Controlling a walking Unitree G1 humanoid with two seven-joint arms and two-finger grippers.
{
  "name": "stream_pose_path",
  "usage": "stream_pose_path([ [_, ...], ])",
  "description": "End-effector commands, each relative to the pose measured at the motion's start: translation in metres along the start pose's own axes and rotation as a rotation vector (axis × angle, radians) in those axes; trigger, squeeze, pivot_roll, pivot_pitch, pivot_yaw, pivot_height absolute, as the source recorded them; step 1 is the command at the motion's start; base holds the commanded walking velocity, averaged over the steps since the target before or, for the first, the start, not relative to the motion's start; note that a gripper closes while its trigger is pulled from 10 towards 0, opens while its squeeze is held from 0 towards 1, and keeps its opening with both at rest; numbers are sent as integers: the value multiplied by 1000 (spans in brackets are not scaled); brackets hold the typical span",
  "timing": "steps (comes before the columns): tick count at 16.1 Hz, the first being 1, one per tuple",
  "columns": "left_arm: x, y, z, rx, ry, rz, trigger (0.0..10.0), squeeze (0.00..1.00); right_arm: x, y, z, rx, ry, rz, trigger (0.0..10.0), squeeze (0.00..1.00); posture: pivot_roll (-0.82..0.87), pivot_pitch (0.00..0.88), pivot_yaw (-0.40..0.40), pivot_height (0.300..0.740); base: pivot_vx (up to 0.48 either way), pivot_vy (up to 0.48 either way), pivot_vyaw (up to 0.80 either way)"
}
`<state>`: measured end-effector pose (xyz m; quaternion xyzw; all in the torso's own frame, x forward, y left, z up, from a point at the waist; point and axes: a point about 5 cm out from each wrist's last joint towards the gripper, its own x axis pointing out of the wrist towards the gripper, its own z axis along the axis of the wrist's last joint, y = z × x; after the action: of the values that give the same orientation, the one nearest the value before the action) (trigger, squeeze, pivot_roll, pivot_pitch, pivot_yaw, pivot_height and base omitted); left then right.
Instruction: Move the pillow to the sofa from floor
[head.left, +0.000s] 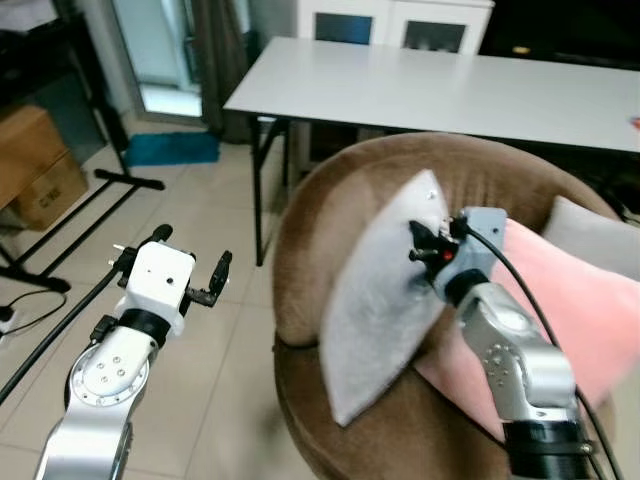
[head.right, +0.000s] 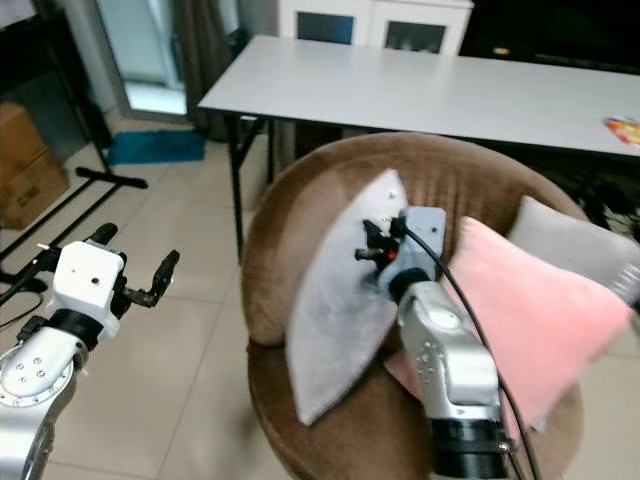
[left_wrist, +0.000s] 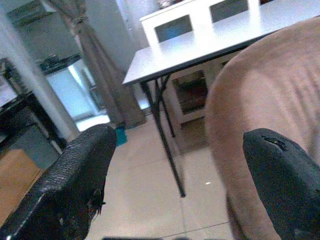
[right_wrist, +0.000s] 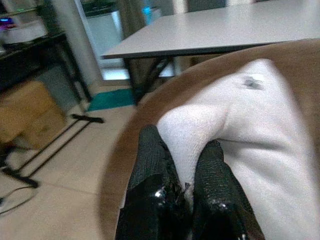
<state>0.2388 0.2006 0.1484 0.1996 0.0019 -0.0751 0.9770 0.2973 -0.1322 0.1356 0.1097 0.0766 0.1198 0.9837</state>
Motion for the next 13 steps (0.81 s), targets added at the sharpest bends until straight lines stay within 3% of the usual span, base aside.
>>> stream_pose_path([
  [1,0,2,2,6,-8,-2,10000,59,2,6,17,-27,-72,26,10000,0,23,0,-35,740,285,0,0],
  [3,-1,1,2,9,-9,-6,10000,55,4,5,16,-32,-67,9,10000,0,28,0,-40,740,135,0,0],
  [8,1,-6,-4,37,7,-153,10000,27,22,-10,14,-30,-51,-118,10000,0,32,0,-45,740,0,0,0],
  [10,1,-11,-4,28,7,-240,10000,39,46,-19,26,-52,-65,-201,10000,0,17,0,-29,740,0,0,0],
  [11,1,-11,-4,28,7,-240,10000,39,46,-19,26,-52,-65,-201,10000,0,17,0,-29,740,0,0,0],
  [13,3,-16,-3,28,3,-290,10000,35,66,-23,37,-123,-72,-238,10000,0,16,0,-25,740,0,0,0],
])
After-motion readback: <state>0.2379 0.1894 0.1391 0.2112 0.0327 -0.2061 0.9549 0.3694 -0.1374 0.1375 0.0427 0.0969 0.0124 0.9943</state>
